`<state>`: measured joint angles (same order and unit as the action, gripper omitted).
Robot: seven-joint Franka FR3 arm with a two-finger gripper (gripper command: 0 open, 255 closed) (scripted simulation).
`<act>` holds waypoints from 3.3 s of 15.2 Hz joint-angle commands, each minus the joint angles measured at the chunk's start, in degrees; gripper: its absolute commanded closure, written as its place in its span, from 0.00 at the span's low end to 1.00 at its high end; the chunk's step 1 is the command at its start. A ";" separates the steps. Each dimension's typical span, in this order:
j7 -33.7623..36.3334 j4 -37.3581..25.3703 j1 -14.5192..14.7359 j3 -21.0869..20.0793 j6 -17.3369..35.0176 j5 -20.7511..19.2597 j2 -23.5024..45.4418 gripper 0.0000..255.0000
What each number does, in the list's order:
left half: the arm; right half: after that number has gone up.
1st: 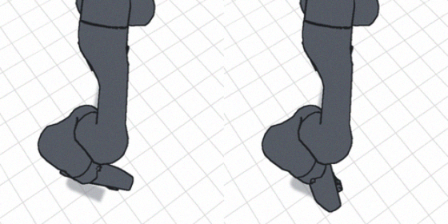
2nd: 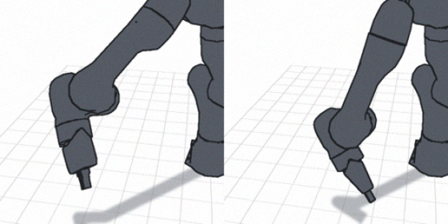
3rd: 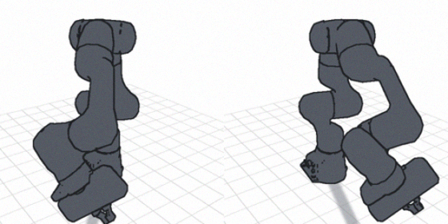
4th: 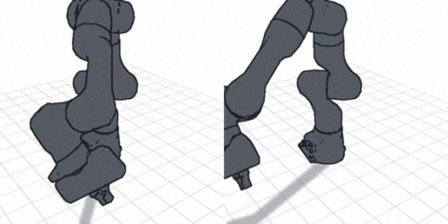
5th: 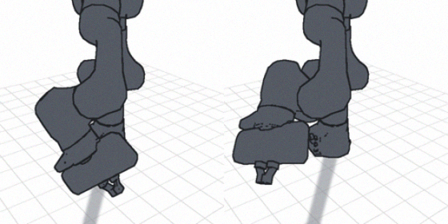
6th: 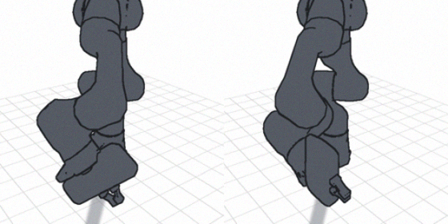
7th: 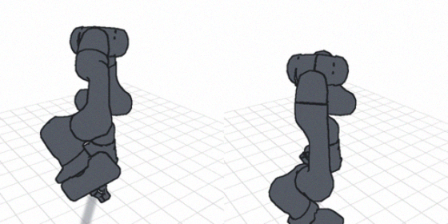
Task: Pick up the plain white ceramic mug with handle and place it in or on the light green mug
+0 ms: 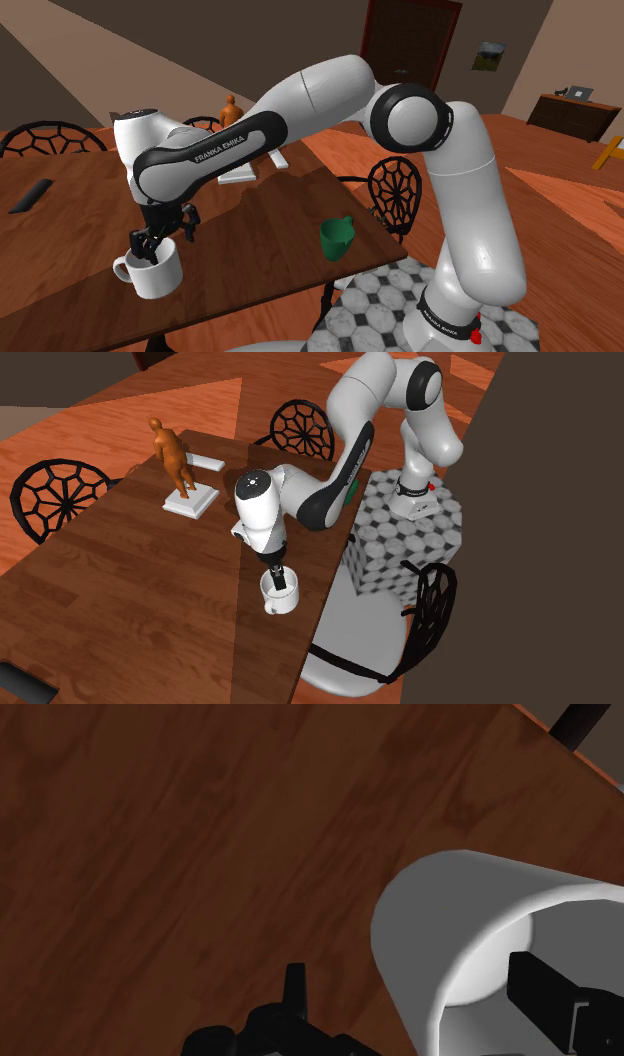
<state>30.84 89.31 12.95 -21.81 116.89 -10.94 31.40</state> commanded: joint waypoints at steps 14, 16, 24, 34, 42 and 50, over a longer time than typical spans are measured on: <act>-0.27 -1.37 -0.10 -0.30 -2.47 0.50 -1.16 1.00; -0.39 -2.15 -0.13 -0.43 -3.73 0.73 -1.68 1.00; -0.82 -5.93 -0.10 -0.86 -9.03 1.48 -3.33 1.00; -1.18 -12.36 0.34 -1.20 -16.25 1.98 -4.23 1.00; -1.33 -19.27 1.16 -1.32 -22.67 1.92 -3.79 1.00; -7.88 5.44 -7.08 -1.26 -15.46 8.72 -22.42 1.00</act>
<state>23.95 91.60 6.77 -23.15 100.72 -3.25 11.64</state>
